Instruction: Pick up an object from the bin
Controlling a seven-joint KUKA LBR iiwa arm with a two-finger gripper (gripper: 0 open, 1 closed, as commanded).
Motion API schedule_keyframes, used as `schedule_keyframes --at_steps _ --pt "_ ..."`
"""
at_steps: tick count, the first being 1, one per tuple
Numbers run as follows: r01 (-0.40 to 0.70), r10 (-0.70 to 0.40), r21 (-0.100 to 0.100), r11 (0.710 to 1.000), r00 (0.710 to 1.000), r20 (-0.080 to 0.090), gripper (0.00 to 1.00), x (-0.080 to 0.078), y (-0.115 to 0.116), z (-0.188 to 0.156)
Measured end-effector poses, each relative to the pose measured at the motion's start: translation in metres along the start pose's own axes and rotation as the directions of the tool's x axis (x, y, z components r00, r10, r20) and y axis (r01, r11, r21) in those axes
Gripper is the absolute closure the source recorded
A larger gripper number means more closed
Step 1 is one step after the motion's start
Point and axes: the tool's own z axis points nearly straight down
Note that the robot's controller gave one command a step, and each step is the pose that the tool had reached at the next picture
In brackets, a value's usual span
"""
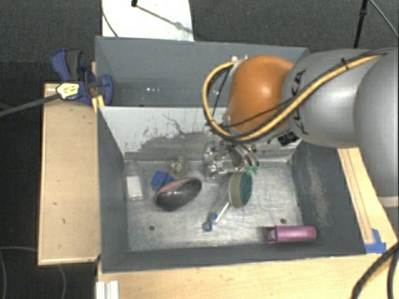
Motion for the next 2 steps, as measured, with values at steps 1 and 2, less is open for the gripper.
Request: schedule_keyframes --at_steps 1,2 --pt "-0.001 0.001 0.000 1.000 1.000 -0.006 0.00 0.002 0.000 0.003" --pt "0.223 -0.223 -0.002 0.975 0.975 -0.002 0.00 0.009 0.032 0.062"
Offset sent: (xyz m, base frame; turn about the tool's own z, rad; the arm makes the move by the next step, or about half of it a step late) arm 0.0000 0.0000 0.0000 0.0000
